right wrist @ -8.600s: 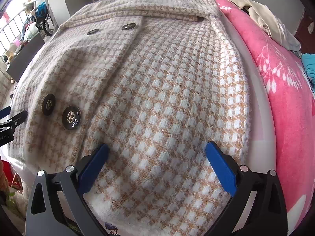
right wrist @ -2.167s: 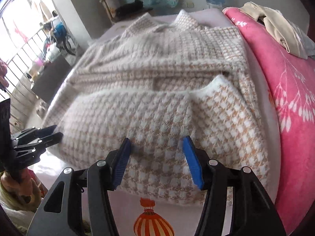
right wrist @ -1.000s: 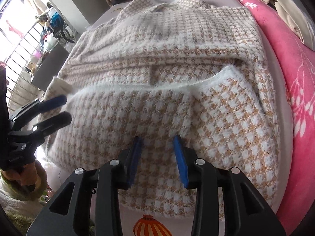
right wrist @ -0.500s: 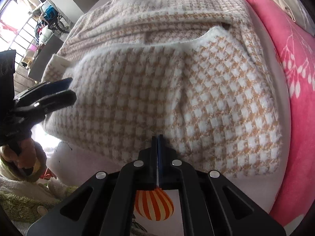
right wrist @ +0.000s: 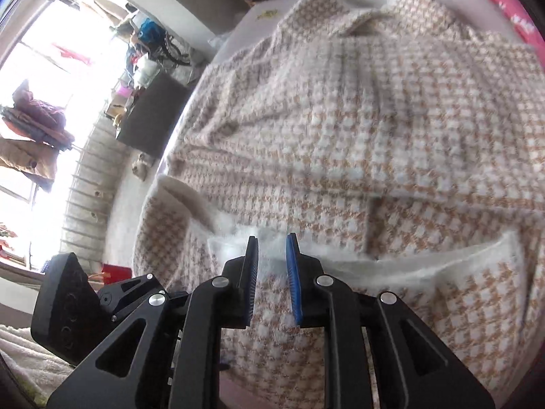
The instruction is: Fold large clothes
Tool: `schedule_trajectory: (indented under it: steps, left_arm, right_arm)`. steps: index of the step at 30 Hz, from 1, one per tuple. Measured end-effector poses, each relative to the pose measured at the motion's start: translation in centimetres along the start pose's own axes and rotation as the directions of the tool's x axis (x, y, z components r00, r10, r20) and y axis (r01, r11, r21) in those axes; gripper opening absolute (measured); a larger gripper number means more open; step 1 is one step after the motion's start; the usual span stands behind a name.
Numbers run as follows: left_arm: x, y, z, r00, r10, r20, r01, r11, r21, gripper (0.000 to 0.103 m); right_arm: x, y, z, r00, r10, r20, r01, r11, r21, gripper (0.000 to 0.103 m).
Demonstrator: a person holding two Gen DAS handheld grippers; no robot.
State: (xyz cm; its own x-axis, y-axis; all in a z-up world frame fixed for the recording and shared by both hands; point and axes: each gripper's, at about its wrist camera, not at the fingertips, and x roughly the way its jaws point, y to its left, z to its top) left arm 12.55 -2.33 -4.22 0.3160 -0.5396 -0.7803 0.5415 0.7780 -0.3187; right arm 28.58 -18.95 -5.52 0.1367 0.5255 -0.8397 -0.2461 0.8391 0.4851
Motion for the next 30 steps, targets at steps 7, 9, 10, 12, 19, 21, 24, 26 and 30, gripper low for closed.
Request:
schedule_trajectory:
  steps: [7, 9, 10, 12, 19, 21, 24, 26, 30]
  left_arm:
    - [-2.2, 1.1, 0.8, 0.995, -0.007, 0.097, 0.01, 1.0, -0.022, 0.059]
    - [-2.4, 1.3, 1.7, 0.991, -0.007, 0.131, 0.008, 1.0, -0.013, 0.059]
    - [-2.2, 1.4, 2.3, 0.99, 0.006, 0.14, -0.005, 1.0, -0.01, 0.059]
    - [-1.1, 1.7, 3.1, 0.991, 0.033, 0.132, -0.033, 0.999, -0.004, 0.059]
    - [0.8, 3.1, 3.0, 0.998, -0.005, 0.067, 0.008, 0.999, -0.05, 0.058]
    - [0.7, 3.3, 2.6, 0.998, -0.019, 0.067, 0.023, 0.997, -0.07, 0.058]
    - [0.5, 3.2, 2.0, 0.997, -0.021, 0.07, 0.026, 0.997, -0.076, 0.058]
    - [0.4, 3.1, 1.6, 0.997, -0.025, 0.07, 0.031, 0.996, -0.08, 0.058]
    - [0.0, 3.1, 0.7, 0.997, -0.034, 0.067, 0.04, 0.996, -0.081, 0.058]
  right_arm:
    - [-0.6, 0.7, -4.1, 0.997, 0.007, -0.082, -0.008, 1.0, -0.014, 0.017]
    - [-0.5, 0.8, -4.8, 0.995, 0.004, -0.098, -0.006, 1.0, -0.012, 0.018]
    - [-0.2, 0.8, -4.9, 0.994, 0.006, -0.107, -0.007, 1.0, -0.008, 0.018]
    - [-0.2, 0.9, -5.0, 0.992, 0.002, -0.124, -0.005, 1.0, -0.022, 0.018]
    - [-2.3, 3.8, -0.9, 0.995, -0.087, -0.04, 0.077, 0.977, -0.2, 0.033]
    - [-1.5, 4.6, 0.7, 0.989, -0.147, -0.014, 0.138, 0.951, -0.276, 0.041]
    - [1.0, 4.9, 2.3, 0.974, -0.22, -0.048, 0.187, 0.911, -0.366, 0.041]
    - [2.8, 4.9, 2.4, 0.96, -0.267, -0.083, 0.208, 0.88, -0.426, 0.041]
    - [4.4, 5.8, 1.8, 0.941, -0.321, -0.109, 0.221, 0.824, -0.521, 0.041]
